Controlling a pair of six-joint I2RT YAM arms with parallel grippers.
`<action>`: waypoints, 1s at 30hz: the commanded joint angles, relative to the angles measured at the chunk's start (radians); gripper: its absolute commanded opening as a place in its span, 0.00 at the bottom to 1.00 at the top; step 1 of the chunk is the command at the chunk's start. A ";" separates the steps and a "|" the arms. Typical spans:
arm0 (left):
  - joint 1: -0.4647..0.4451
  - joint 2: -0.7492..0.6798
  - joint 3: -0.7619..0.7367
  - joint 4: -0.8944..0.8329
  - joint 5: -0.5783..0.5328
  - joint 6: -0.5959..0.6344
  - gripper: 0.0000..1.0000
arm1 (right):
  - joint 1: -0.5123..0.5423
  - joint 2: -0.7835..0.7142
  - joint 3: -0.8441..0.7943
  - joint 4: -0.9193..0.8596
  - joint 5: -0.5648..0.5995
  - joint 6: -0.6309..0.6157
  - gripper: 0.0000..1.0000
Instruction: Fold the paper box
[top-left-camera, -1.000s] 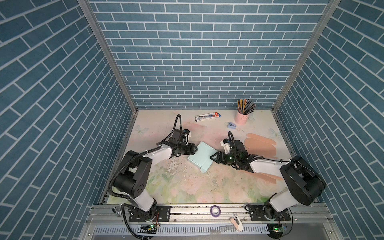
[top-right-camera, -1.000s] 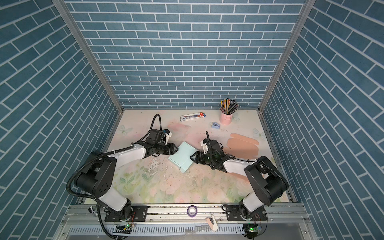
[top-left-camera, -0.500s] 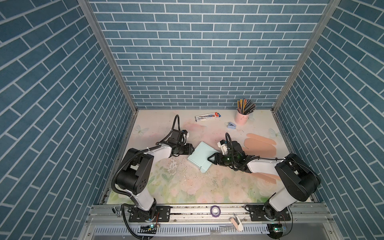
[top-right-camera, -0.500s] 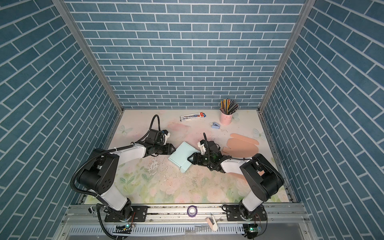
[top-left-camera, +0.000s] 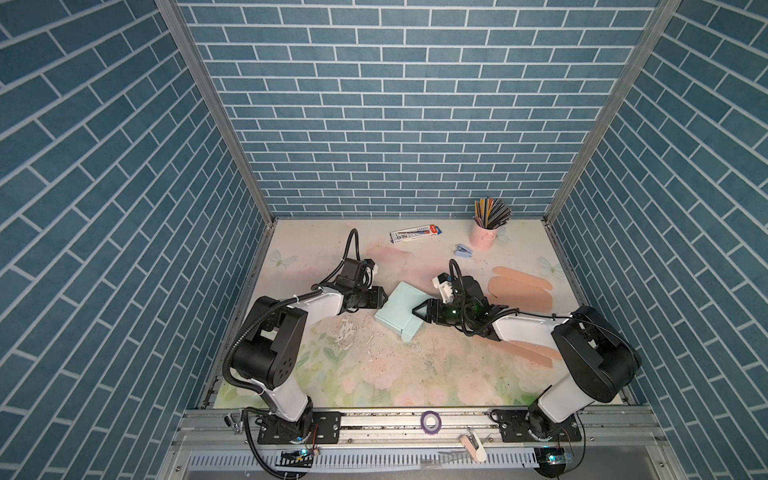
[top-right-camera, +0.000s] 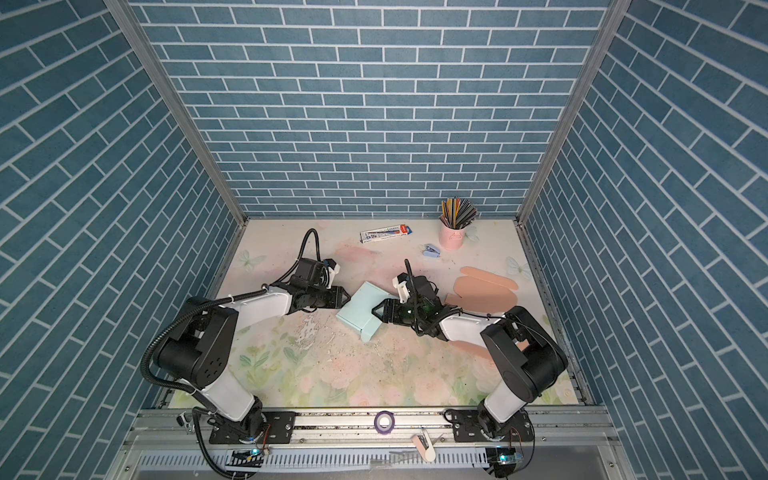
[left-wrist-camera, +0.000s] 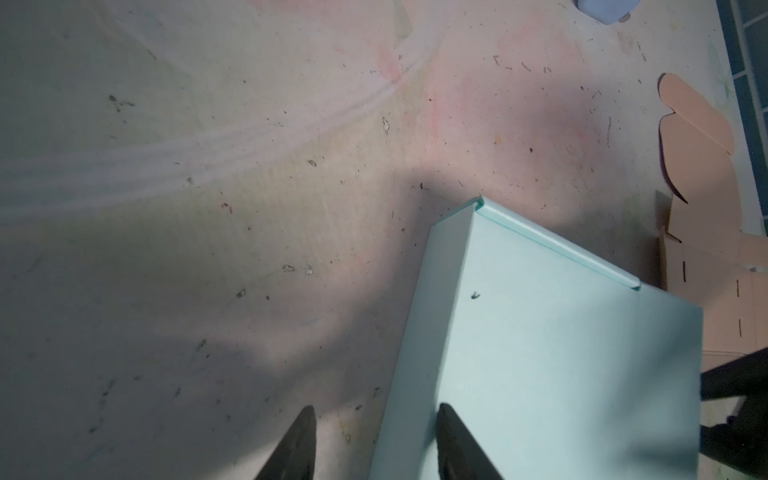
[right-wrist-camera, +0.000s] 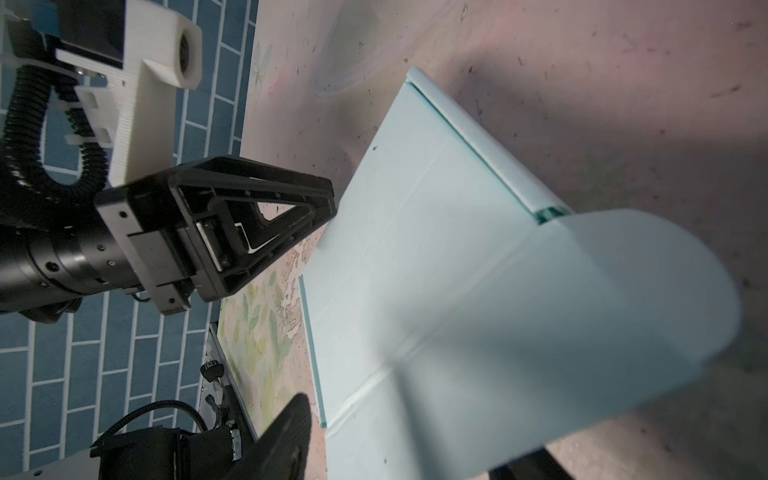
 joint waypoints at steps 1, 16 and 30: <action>0.007 0.035 -0.013 -0.014 -0.027 0.022 0.47 | 0.010 -0.017 0.037 -0.006 -0.015 0.001 0.65; 0.010 0.042 -0.012 -0.011 -0.027 0.025 0.47 | 0.030 0.023 0.156 -0.043 -0.030 -0.037 0.65; 0.030 0.045 -0.031 0.043 0.008 -0.002 0.47 | 0.044 0.123 0.286 -0.062 -0.054 -0.063 0.65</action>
